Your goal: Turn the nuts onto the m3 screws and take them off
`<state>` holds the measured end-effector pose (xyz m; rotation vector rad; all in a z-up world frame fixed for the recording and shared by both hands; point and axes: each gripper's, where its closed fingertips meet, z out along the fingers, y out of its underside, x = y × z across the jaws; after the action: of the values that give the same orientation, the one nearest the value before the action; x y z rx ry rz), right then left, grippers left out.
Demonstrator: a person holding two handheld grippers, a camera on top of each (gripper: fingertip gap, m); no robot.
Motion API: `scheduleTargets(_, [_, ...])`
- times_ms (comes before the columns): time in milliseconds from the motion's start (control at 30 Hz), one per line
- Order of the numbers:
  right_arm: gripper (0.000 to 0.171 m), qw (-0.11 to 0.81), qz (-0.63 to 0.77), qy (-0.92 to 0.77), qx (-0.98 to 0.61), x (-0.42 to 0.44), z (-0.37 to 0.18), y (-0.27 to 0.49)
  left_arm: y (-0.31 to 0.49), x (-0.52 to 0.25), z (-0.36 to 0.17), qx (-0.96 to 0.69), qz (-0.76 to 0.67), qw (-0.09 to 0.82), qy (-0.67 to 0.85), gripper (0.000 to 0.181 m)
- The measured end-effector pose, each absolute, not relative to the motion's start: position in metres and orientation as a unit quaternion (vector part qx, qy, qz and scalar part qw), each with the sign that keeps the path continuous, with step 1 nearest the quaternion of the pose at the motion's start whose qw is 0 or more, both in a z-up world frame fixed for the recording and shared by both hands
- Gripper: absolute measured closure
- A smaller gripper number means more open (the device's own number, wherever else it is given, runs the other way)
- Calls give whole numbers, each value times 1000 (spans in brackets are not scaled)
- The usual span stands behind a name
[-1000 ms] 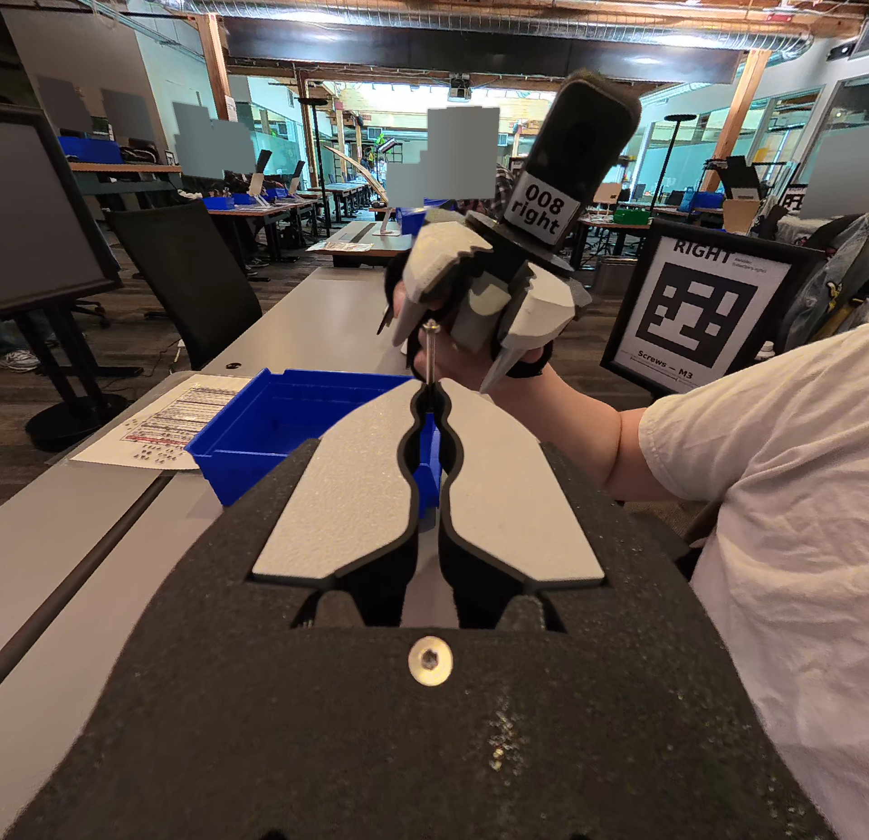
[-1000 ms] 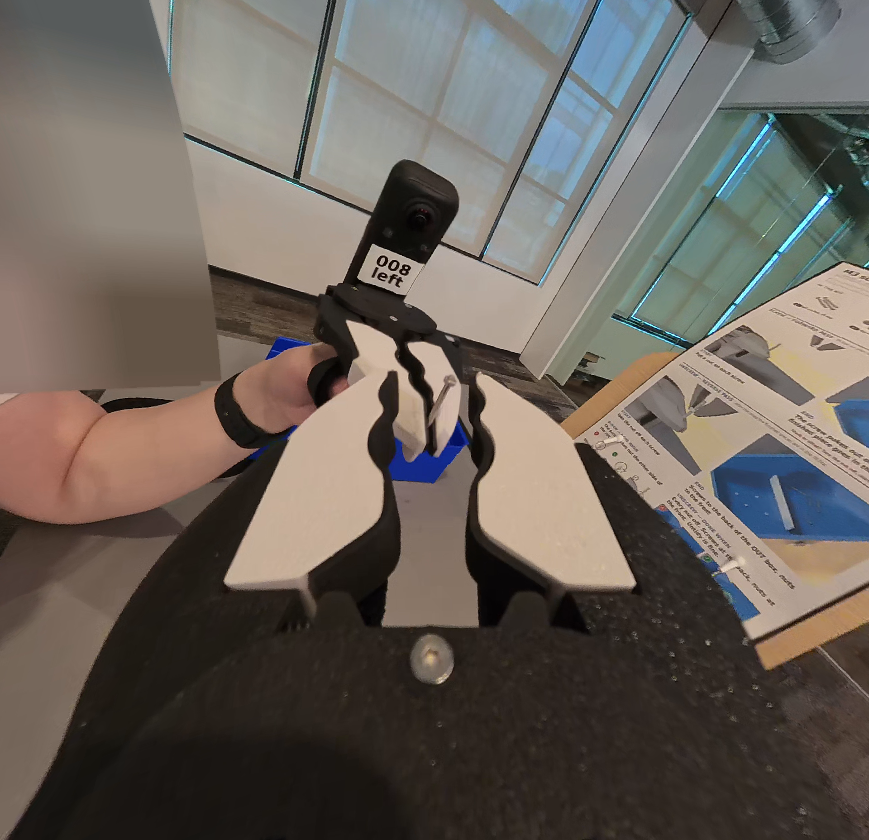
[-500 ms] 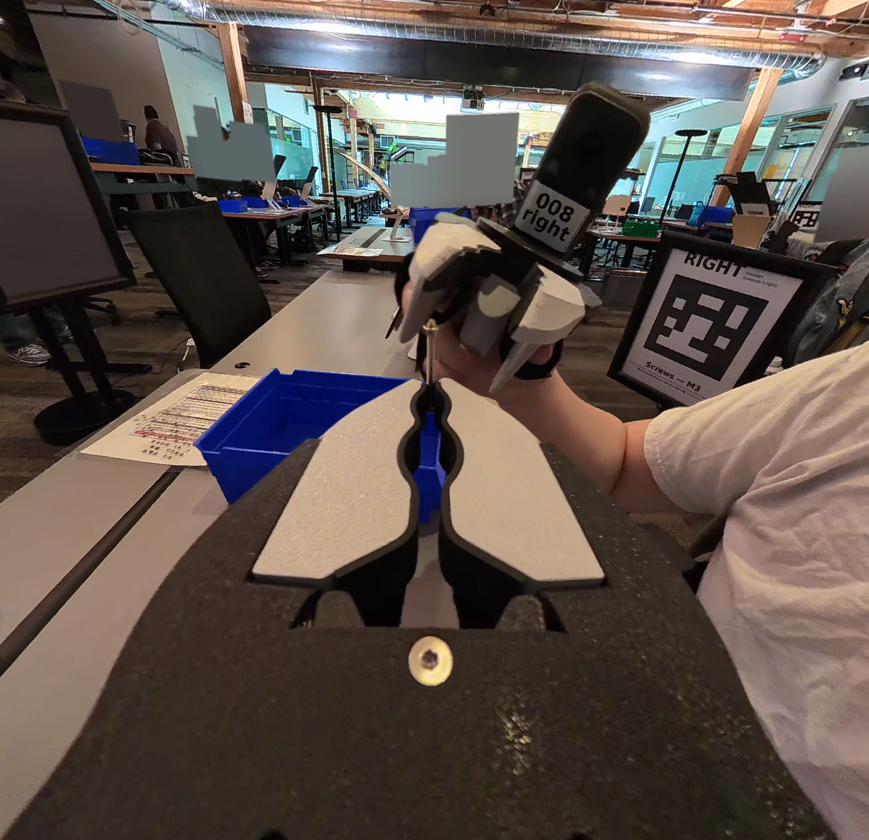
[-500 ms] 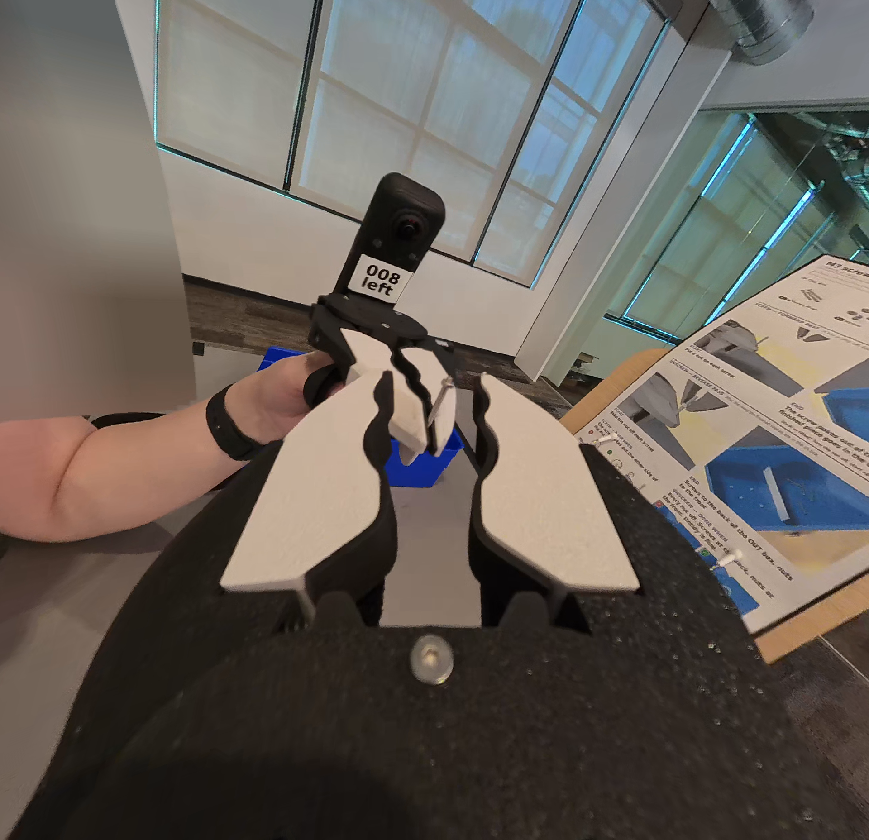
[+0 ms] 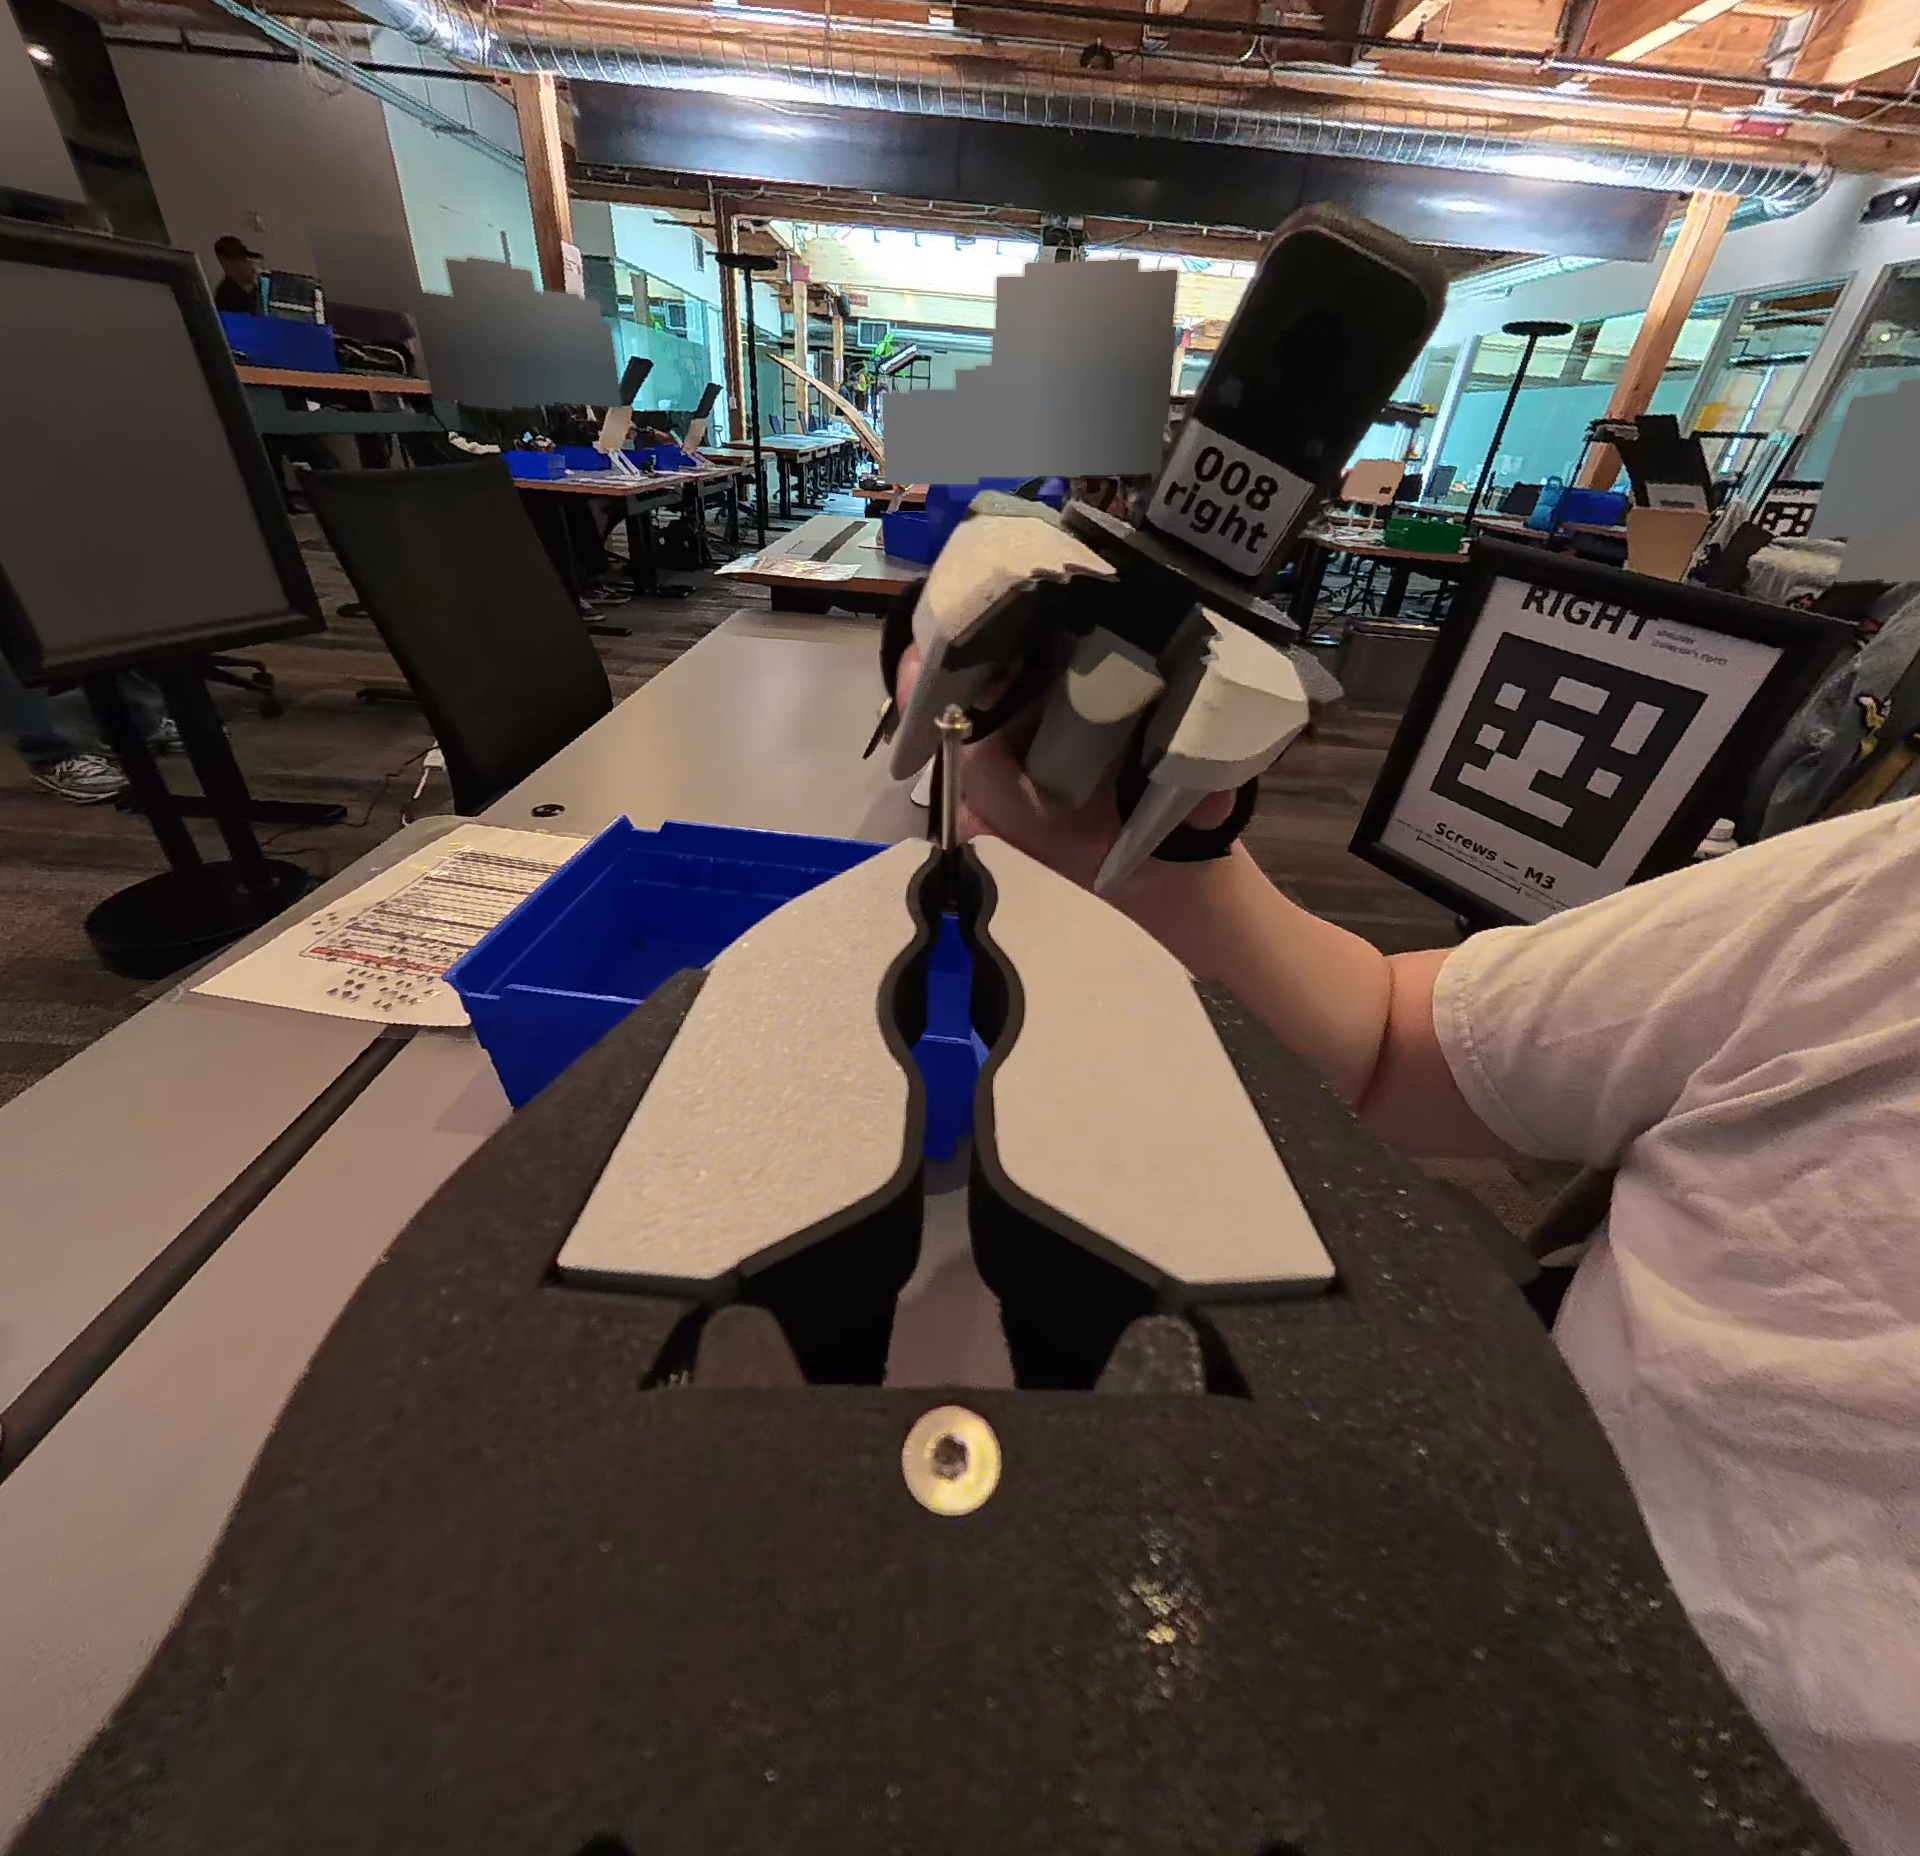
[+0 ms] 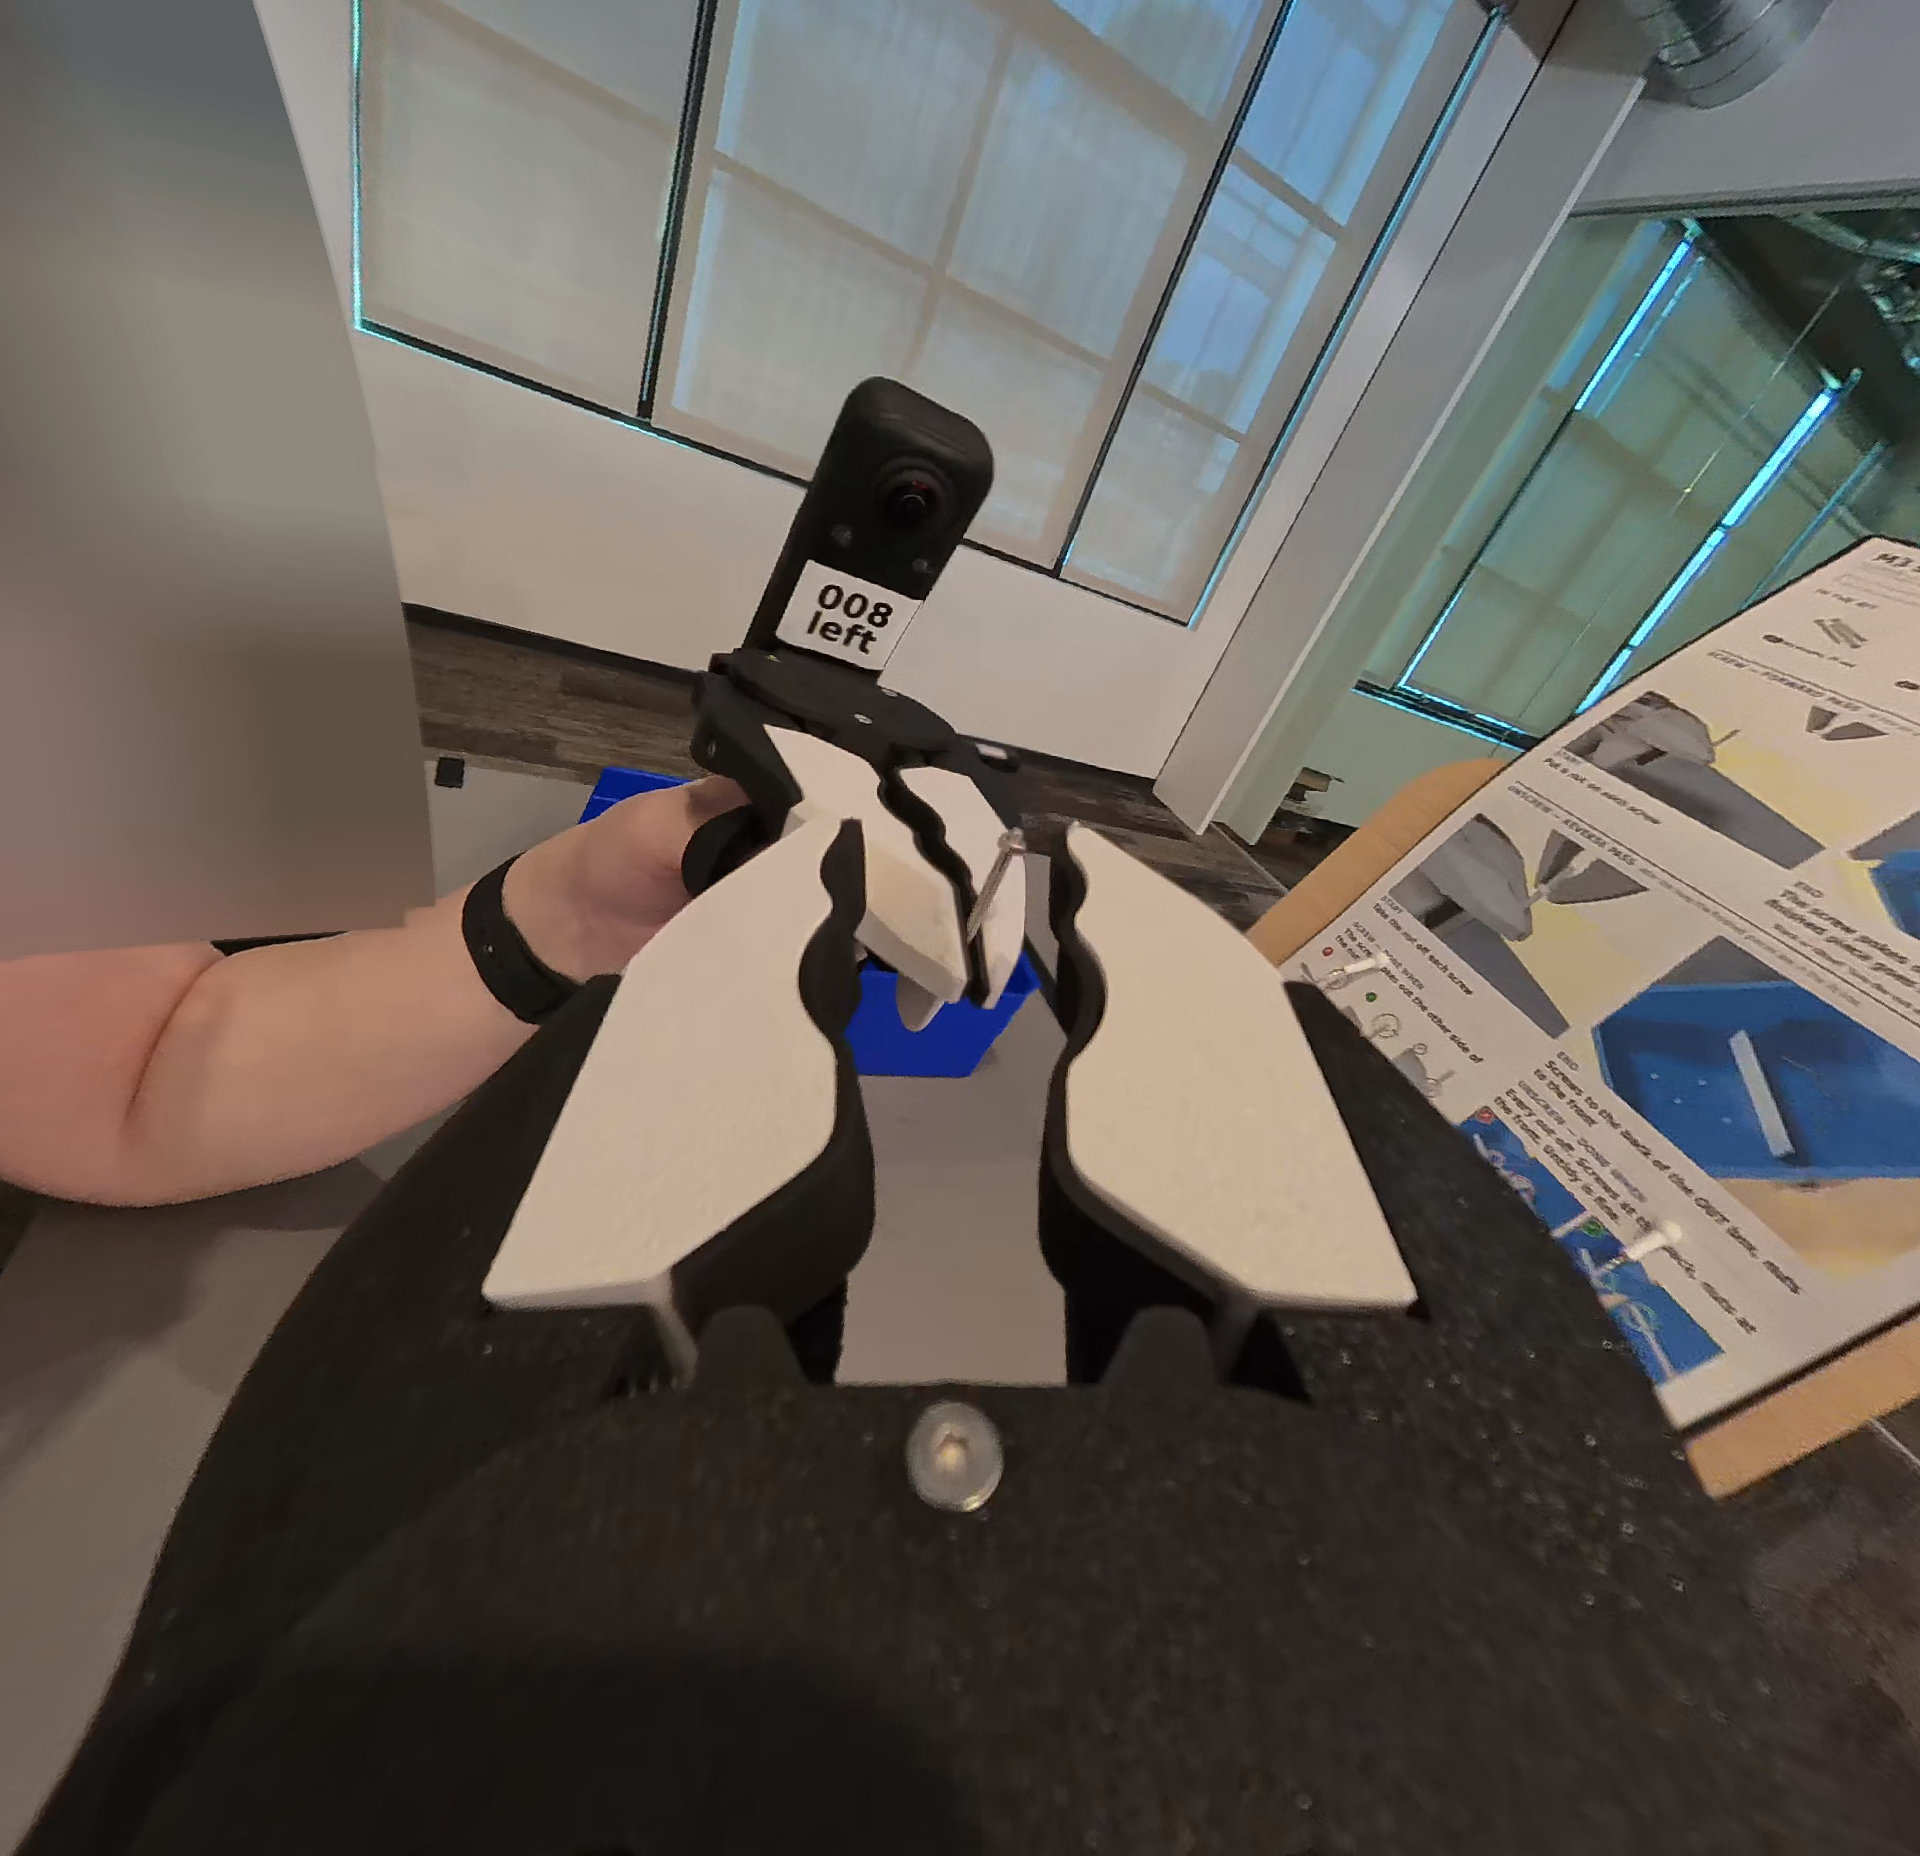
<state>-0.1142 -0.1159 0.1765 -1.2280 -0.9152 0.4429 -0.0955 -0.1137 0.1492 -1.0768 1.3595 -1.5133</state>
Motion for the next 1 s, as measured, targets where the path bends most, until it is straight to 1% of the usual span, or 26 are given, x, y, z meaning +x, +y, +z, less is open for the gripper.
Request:
scheduleTargets(233, [132, 682, 193, -430, -559, -128, 168, -111, -113, -96, 148, -431, -592, 412, 542, 179])
scheduleTargets(267, [133, 685, 192, -427, -558, -125, 169, -112, -112, -97, 149, -432, -594, 413, 539, 179])
scheduleTargets(300, [137, 688, 195, -426, -555, -123, 170, -116, -111, -97, 150, -433, -596, 413, 535, 180])
scheduleTargets(367, [138, 697, 201, -414, -550, -118, 175, -118, -111, -99, 150, -431, -600, 408, 536, 180])
scheduleTargets(700, [131, 674, 216, -427, -563, -130, 166, -110, -114, -97, 149, -431, -594, 409, 542, 179])
scheduleTargets(800, [135, 684, 215, -420, -557, -125, 167, -116, -109, -100, 150, -435, -595, 411, 537, 179])
scheduleTargets(1000, [132, 686, 226, -400, -564, -124, 169, -104, -114, -100, 149, -429, -598, 402, 545, 180])
